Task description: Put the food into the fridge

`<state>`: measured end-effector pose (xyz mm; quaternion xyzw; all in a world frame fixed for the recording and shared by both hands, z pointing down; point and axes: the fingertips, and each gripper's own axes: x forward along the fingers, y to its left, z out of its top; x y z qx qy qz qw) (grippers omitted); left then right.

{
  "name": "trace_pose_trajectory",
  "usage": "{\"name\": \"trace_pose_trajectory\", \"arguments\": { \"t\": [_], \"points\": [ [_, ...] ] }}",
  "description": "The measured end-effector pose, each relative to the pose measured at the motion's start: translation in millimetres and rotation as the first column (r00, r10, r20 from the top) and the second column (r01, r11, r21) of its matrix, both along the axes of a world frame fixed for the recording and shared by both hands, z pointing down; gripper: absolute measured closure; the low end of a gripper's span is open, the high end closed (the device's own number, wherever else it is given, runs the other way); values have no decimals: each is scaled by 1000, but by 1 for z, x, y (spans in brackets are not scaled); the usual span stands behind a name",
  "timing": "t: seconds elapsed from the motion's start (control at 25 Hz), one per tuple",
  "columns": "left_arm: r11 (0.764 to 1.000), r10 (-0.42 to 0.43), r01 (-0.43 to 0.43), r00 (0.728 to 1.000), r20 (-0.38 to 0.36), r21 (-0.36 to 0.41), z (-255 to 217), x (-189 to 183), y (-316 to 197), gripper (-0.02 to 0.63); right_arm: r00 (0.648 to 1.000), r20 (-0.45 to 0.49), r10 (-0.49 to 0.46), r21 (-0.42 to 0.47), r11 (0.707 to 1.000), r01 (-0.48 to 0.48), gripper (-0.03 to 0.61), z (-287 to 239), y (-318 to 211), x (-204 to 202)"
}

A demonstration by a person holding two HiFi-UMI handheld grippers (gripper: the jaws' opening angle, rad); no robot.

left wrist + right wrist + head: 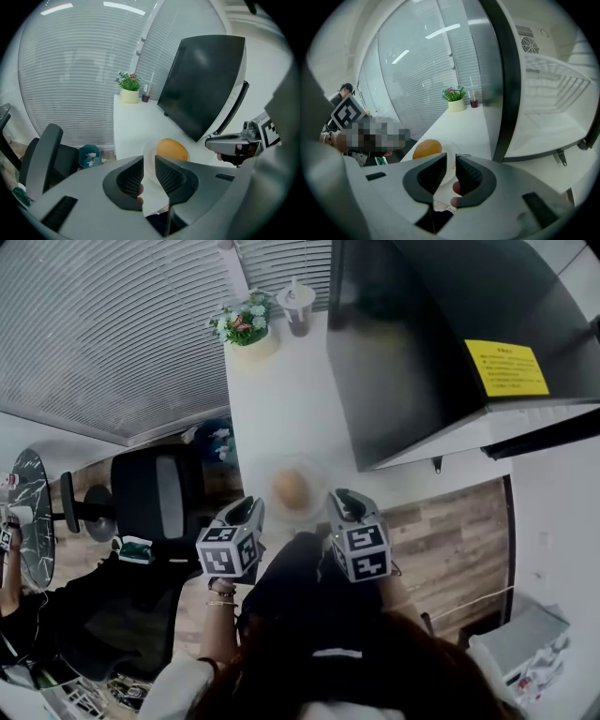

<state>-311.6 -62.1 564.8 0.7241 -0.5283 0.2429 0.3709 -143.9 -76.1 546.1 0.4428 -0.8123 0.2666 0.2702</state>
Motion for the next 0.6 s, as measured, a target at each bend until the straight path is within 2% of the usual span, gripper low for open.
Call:
{"name": "trace_pose_trajectory", "arguments": {
  "t": [0.6],
  "points": [
    [989,80,-81,997,-16,-127,31,3,-17,502,999,26,44,-143,989,-40,492,33,-10,-7]
  ]
}}
